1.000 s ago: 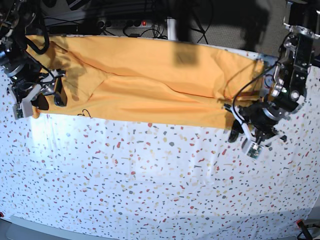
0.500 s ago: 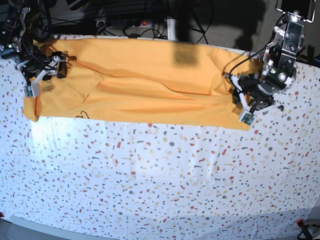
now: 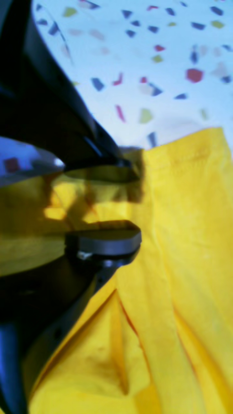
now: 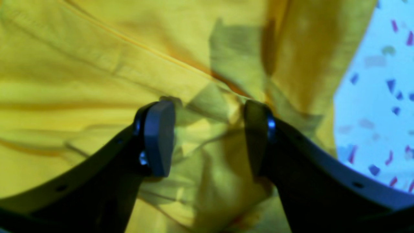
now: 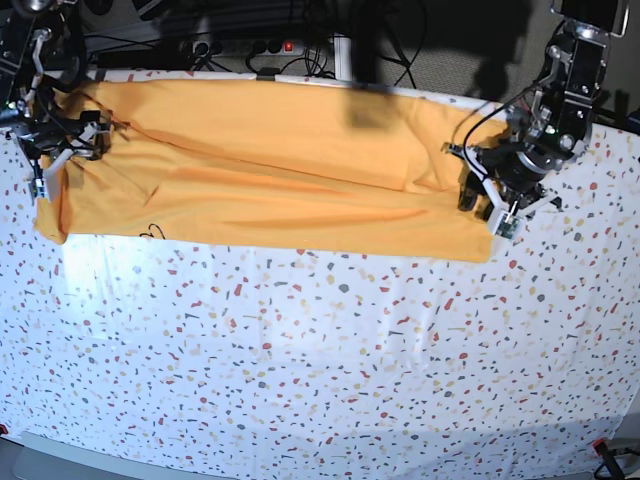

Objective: Fold the T-shirt properly
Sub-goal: 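Lower both grippers onto the shirt strip and pinch its edges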

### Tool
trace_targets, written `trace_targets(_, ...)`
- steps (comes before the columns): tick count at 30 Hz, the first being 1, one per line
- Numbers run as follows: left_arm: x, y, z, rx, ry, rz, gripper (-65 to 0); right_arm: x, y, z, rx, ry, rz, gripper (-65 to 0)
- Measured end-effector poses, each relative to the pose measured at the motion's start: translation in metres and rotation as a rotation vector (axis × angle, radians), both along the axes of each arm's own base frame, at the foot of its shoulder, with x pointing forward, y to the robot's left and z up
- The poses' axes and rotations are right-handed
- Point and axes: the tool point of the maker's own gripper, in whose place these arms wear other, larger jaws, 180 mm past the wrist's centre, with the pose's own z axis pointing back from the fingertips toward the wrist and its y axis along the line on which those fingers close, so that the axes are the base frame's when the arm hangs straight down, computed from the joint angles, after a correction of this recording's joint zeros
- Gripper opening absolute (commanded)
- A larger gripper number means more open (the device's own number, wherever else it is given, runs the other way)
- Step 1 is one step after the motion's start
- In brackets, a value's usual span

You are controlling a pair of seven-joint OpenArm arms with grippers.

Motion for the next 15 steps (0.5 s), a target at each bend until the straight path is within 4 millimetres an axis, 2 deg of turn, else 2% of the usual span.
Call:
trace_targets(6, 0.002, 0.001, -0.004, -0.012, -0.008, 0.000, -41.4, -0.002, -0.014, -0.001, -0.013, 0.010, -0.030, -31.0)
trace_targets(10, 0.013, 0.004, 0.000, 0.015, -0.008, -0.006, -41.4, 0.000, -0.025, 0.001, -0.016, 0.011, -0.047, -31.0)
trace_targets(15, 0.019, 0.002, 0.001, -0.005, 0.019, 0.017, -41.3, 0.007, -0.019, 0.003, 0.035, -0.017, -0.063, -31.0)
